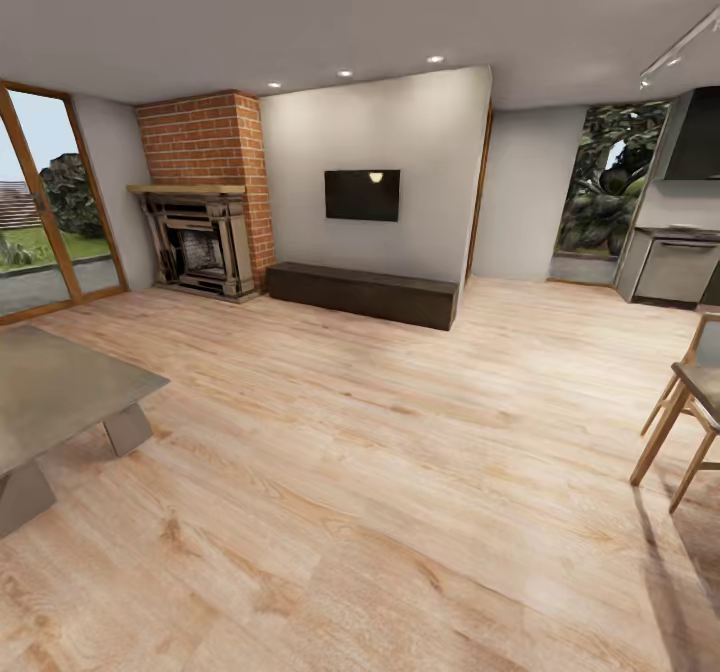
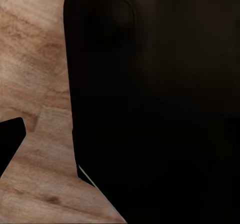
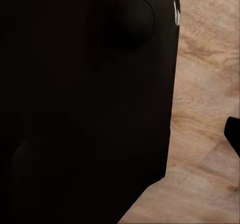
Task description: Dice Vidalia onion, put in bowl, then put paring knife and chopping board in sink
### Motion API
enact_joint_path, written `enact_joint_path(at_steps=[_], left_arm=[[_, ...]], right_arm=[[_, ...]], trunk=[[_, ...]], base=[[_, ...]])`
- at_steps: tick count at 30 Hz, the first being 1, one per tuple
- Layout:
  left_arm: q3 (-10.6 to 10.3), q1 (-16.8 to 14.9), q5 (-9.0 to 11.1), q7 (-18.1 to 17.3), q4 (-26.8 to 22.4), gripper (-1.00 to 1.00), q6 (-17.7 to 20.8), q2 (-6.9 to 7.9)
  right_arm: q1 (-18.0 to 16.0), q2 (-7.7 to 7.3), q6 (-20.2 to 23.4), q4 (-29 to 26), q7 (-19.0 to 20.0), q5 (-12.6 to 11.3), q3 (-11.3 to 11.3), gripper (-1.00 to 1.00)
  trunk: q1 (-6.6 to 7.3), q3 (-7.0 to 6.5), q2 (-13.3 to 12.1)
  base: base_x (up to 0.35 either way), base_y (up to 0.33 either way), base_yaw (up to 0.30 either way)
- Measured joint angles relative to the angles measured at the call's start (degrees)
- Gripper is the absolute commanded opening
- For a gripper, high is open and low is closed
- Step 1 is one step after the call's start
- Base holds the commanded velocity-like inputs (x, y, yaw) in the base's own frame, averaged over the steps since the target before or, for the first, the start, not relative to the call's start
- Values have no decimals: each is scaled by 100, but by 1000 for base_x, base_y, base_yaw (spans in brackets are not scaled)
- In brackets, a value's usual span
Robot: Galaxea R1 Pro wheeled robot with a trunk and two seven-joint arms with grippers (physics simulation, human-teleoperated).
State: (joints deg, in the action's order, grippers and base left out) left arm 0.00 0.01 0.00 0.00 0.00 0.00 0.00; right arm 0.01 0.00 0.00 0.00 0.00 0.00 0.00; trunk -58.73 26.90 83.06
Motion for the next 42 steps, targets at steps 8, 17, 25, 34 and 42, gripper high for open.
enact_joint_path(at_steps=[8,17,25,34,42], left_arm=[[9,10,7,-8,6,100,-8,26],[8,10,8,-8,8,100,-8,26],[8,10,7,-8,6,100,-8,62],[17,9,23,-20,-18,100,-8,-52],[23,7,17,-12,-339,100,-20,-49]], right_arm=[[-25,183,-25,-130,-8,8,18,100],[-25,234,-32,-149,-14,8,17,100],[-25,217,-39,-158,-16,11,11,100],[-25,234,-370,-168,-16,-3,3,100],[-25,218,-1234,-197,-16,-8,1,100]], trunk=[[0,-2,0],[0,-2,0],[0,-2,0],[0,-2,0],[0,-2,-1]], base=[[0,0,0],[0,0,0],[0,0,0],[0,0,0],[0,0,0]])
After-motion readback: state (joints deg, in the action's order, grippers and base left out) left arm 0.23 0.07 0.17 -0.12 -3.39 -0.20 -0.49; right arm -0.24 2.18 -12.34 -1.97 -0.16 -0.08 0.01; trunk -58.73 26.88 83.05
